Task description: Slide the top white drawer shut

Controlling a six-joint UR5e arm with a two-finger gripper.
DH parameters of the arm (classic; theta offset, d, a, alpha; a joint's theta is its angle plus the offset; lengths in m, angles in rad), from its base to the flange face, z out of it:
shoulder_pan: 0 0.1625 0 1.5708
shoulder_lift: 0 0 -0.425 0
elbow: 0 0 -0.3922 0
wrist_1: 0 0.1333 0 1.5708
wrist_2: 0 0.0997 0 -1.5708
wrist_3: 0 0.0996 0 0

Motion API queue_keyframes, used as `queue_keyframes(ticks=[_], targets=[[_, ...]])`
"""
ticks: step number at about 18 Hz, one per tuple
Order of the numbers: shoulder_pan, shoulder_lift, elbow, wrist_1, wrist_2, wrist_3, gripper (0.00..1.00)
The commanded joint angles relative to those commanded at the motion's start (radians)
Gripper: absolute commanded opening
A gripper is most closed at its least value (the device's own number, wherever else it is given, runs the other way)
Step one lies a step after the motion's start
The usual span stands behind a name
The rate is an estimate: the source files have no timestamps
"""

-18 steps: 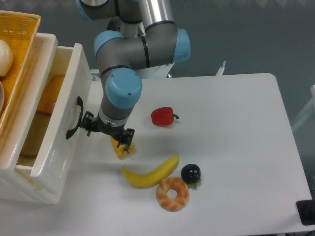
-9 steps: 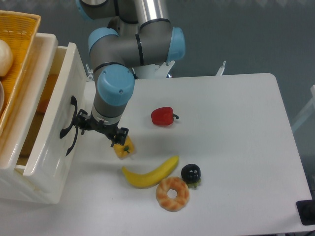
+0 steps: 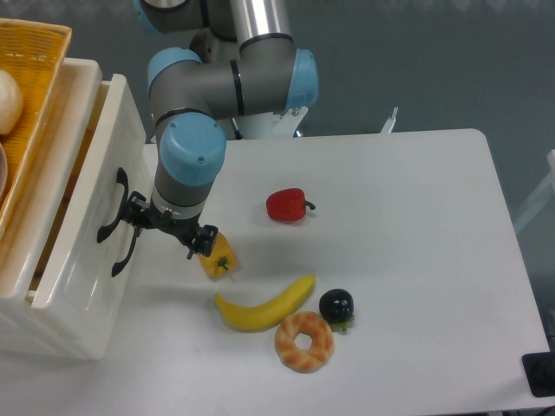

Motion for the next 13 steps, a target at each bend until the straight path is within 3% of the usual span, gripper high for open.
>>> queue_keyframes(ticks=[13], targets=[[-0.02,0.0,0.002,0.002,-0.002,-0.002,1.0]])
